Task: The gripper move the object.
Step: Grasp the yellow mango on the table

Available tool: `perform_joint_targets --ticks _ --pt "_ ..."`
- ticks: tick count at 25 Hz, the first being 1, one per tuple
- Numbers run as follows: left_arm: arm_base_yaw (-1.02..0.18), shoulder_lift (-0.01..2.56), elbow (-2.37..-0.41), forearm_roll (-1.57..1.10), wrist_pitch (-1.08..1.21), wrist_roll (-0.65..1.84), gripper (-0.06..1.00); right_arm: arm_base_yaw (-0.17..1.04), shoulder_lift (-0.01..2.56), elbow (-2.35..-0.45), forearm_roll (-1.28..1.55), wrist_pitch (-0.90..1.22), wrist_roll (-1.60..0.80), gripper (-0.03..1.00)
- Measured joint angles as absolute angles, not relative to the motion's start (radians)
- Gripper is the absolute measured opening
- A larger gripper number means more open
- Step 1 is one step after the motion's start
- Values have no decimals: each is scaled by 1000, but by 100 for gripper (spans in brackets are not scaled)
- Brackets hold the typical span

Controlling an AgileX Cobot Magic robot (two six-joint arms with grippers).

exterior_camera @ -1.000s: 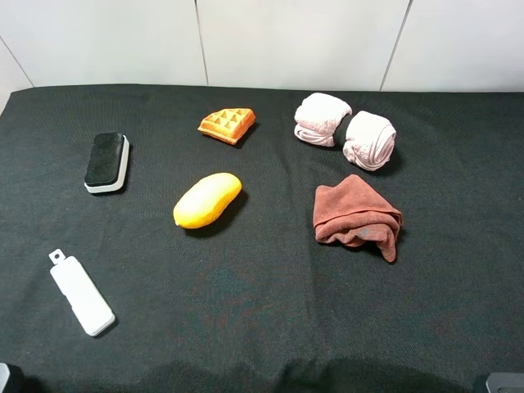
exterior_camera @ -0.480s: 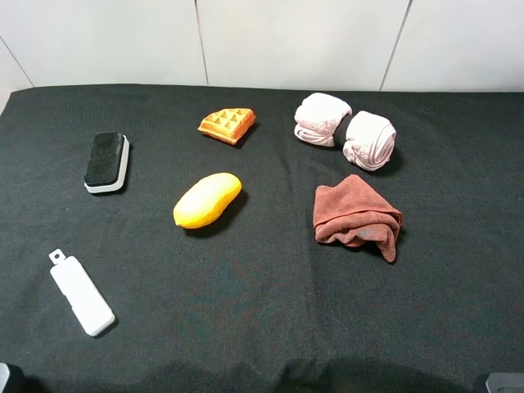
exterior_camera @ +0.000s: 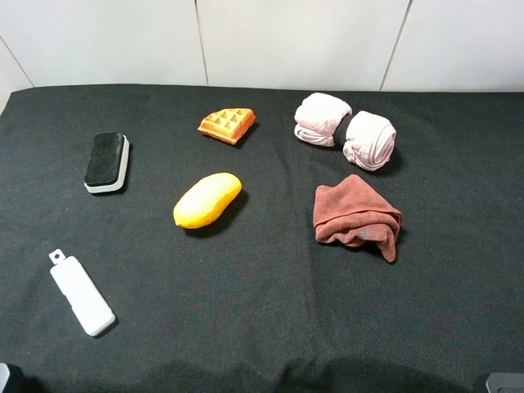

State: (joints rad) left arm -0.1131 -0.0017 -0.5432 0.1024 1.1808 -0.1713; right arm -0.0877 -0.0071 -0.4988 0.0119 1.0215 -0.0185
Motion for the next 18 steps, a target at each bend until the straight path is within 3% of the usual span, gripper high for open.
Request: perform_joint_targets --ticks 18 --pt "-113 -2 -543 102 1181 -171 83 -88 -7 -499 12 1021 -19 70"
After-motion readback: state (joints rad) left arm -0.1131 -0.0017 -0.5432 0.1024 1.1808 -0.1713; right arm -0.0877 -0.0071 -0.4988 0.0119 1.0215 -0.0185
